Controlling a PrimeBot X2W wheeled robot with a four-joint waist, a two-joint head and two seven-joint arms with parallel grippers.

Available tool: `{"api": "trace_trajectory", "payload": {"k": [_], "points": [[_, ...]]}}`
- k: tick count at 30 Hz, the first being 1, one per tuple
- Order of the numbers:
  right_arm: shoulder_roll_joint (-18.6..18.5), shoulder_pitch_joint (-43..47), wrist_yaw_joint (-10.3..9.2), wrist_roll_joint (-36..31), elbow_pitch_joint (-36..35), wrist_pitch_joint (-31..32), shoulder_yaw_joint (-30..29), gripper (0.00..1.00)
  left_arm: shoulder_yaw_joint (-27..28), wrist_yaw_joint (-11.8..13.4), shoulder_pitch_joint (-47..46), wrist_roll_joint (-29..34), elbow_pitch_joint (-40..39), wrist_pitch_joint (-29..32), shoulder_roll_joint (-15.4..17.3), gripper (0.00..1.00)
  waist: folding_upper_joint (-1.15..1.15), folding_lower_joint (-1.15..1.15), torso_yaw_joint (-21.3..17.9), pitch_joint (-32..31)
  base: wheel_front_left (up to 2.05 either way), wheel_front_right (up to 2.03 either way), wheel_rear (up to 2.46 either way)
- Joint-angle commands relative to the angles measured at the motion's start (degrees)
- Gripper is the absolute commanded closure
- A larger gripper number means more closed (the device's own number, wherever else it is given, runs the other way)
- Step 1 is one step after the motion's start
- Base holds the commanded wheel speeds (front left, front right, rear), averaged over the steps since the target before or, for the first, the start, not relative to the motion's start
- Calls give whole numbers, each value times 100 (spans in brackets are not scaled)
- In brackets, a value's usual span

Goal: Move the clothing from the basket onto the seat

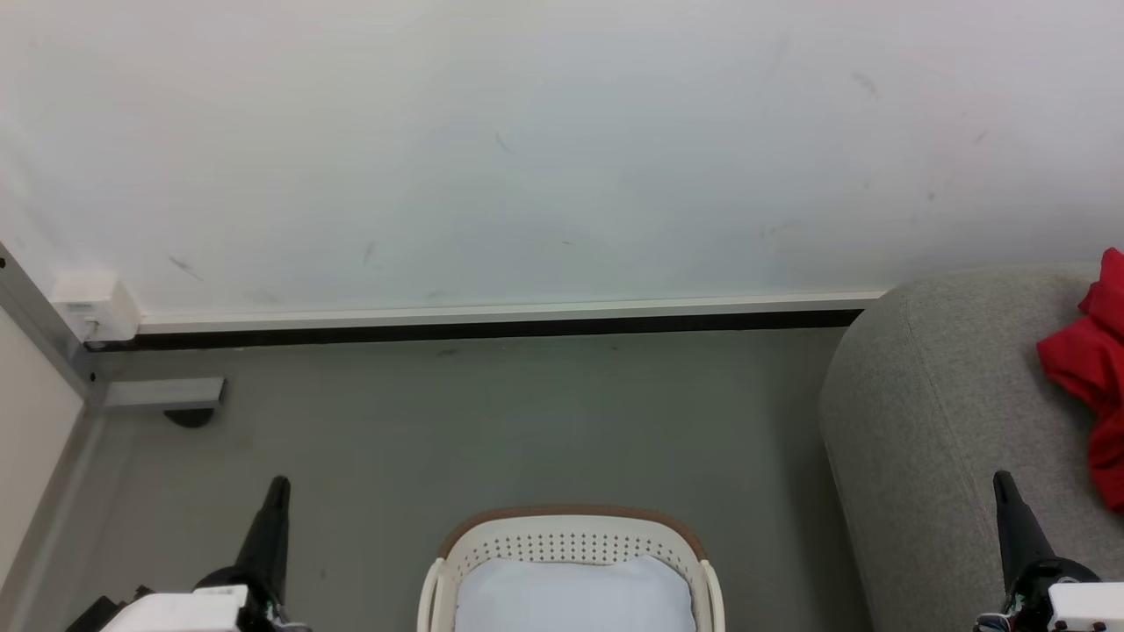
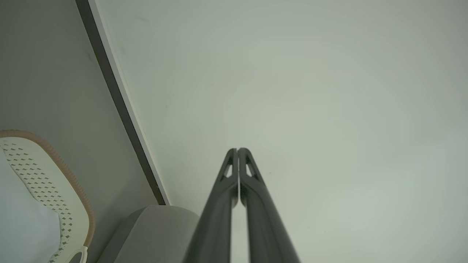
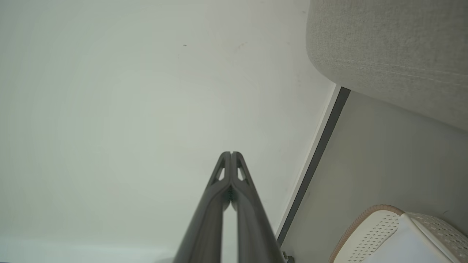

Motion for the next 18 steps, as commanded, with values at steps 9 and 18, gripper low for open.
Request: {"api": "trace_trajectory", "payload": {"k": [9,18], "points": [[-47,-84,-12,371,-75,103,-52,100,48,-54,-121,-402,23,104,42,100,0,0,39,15,0,0,0],[-46,-83,-12,367,-72,102,-51,100,46,-54,-119,-402,22,103,41,100,0,0,39,15,0,0,0]]}}
